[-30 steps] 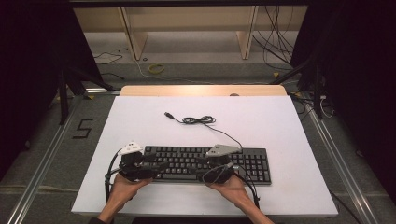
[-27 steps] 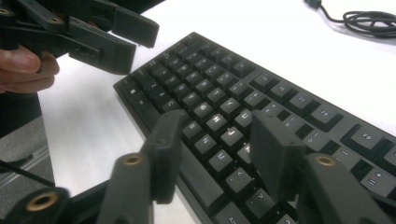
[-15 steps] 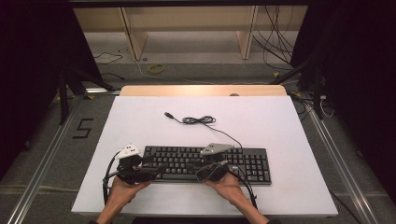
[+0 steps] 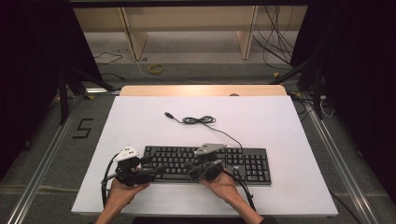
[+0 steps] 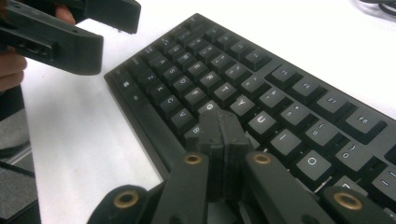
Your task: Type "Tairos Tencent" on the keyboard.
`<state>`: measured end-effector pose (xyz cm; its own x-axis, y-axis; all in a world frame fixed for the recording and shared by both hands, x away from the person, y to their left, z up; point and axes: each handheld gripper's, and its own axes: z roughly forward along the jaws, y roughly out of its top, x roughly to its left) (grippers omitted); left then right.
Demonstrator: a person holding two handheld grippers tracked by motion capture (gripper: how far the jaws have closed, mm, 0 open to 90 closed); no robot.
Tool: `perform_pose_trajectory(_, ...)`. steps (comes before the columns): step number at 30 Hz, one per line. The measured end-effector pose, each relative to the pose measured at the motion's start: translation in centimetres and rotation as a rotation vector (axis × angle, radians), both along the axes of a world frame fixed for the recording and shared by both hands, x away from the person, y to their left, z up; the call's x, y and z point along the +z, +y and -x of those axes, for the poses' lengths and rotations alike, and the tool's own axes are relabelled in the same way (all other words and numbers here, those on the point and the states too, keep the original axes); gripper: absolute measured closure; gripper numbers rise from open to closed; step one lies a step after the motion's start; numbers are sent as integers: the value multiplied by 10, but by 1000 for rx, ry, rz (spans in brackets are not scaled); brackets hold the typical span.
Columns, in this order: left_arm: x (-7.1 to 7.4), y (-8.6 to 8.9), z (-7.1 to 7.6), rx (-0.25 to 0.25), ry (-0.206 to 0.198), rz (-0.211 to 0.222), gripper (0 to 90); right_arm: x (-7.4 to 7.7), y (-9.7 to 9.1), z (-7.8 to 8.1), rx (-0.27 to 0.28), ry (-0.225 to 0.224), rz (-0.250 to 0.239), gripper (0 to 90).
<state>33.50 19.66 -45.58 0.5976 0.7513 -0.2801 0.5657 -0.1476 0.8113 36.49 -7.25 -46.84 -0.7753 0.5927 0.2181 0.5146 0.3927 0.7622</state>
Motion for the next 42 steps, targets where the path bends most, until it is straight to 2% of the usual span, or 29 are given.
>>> perform_pose_trajectory(16,-2,0,2,-4,-3,-6,264,-13,14,-2,9,8,75,900)
perform_pose_trajectory(18,-2,1,2,-2,-2,-6,264,-15,14,-2,11,3,97,900)
perform_pose_trajectory(27,-3,3,0,10,-4,-9,265,-15,14,-2,-8,11,82,900)
perform_pose_trajectory(30,-3,2,-1,13,-6,-8,266,-11,8,-2,-15,26,28,819)
perform_pose_trajectory(32,-2,1,-2,13,-5,-13,270,-7,2,-1,-20,14,6,790)
perform_pose_trajectory(34,-2,-1,-3,12,-9,-18,274,-4,-4,0,-23,7,-12,754)
perform_pose_trajectory(39,0,-6,-8,9,-10,-37,302,0,-21,2,-29,8,-43,580)
perform_pose_trajectory(42,0,-10,-12,6,-3,-45,334,2,-30,5,-29,-8,-54,525)
